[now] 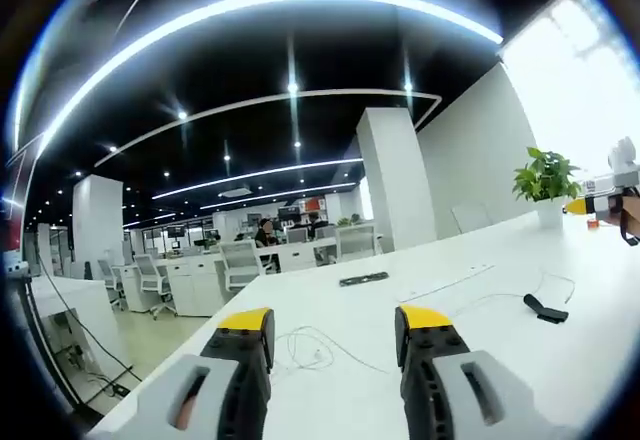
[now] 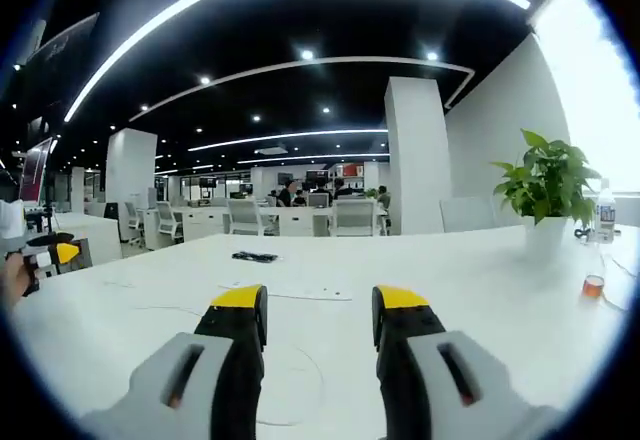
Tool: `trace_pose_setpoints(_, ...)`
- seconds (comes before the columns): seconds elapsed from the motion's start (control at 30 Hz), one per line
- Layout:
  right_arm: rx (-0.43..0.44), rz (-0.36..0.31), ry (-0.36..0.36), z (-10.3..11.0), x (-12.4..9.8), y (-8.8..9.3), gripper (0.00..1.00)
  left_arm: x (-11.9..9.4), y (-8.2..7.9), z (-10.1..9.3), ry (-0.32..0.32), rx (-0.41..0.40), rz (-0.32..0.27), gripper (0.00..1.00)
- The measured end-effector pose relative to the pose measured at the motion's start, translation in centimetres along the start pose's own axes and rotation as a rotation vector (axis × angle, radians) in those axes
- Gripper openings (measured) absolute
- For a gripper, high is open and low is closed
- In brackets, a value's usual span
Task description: Peel open the Velcro strap on the desktop, arrange the wired earphones neatly onto it, and close the Velcro strap to secure them.
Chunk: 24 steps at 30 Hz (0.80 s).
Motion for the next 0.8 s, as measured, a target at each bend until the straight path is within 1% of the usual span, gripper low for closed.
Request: trace_pose_setpoints(0.8,0.001,0.002,-0.002,-0.31,0.02,0.04,0.43,0.11,-0.01,-0.25,0.000,0.001,0.005,0.51)
Point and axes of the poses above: the point that each gripper's makers call its tool centre point, and the gripper's own axes: x roughly forward along the fingers, z roughly to its left, y roughly out of its underside, the point moved 9 cm from there along -x, roughly backward along the fingers, and after that the axes turned 5 degrees about y, right-handed, at the moved point
